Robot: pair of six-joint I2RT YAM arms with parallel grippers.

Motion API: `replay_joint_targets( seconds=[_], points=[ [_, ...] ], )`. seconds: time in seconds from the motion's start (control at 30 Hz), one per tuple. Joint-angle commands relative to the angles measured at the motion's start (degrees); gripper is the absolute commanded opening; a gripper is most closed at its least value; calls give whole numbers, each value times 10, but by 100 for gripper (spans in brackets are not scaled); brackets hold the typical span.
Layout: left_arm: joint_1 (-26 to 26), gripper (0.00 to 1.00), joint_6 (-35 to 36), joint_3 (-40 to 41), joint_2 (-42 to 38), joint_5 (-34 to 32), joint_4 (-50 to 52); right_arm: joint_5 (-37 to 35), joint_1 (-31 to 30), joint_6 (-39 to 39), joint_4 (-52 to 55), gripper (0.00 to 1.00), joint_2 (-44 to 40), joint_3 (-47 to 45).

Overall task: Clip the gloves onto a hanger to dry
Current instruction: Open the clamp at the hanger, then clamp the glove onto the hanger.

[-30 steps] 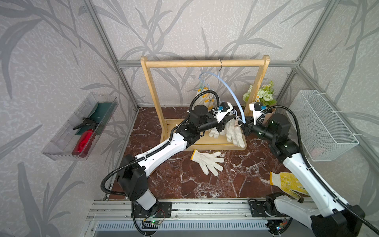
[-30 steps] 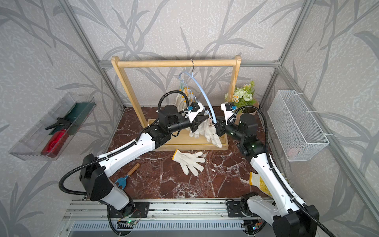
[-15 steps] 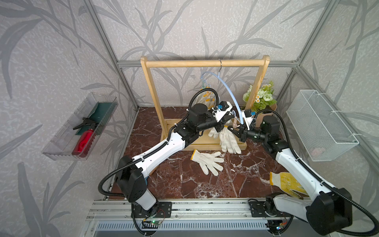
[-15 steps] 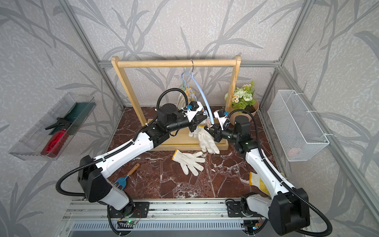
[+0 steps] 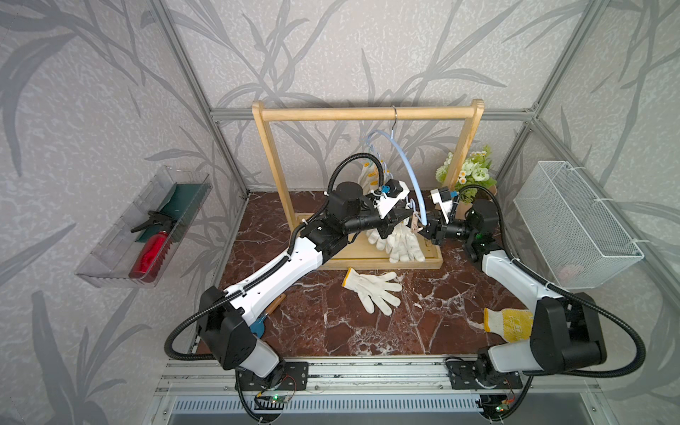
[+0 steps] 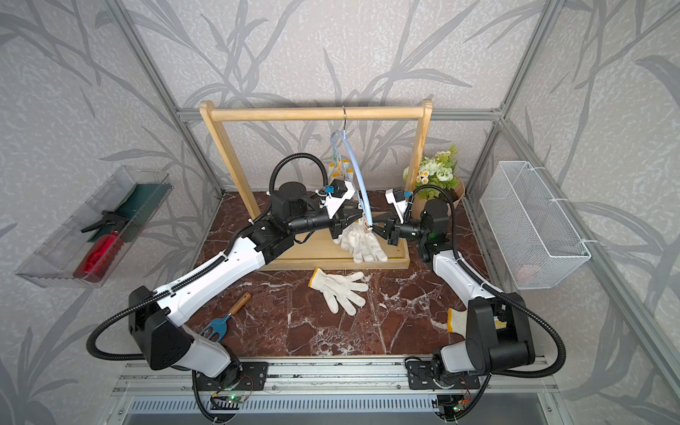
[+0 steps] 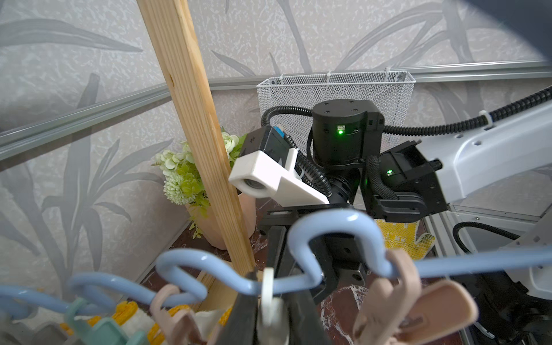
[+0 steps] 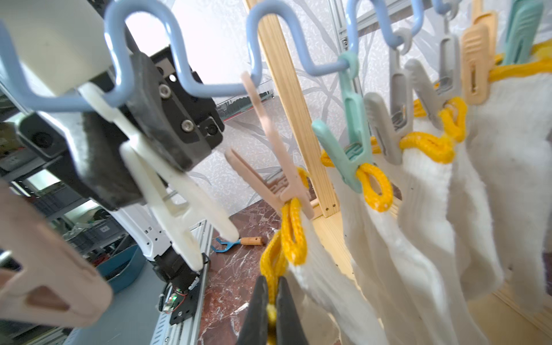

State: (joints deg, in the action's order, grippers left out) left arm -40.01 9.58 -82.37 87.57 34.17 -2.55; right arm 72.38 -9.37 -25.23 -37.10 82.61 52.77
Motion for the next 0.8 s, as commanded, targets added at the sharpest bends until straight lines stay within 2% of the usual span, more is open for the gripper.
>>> replay_joint_targets(
  seconds=[0.0,0.4,0.77],
  points=[
    [3,0,-11,-10,-14,34,14,49,1,-36,-69,0,-4,27],
    [13,0,-25,-18,-8,65,10,77,-12,-10,-16,0,-21,34],
    [19,0,-29,-17,-4,98,14,80,-12,-9,-19,0,-34,46]
  ],
)
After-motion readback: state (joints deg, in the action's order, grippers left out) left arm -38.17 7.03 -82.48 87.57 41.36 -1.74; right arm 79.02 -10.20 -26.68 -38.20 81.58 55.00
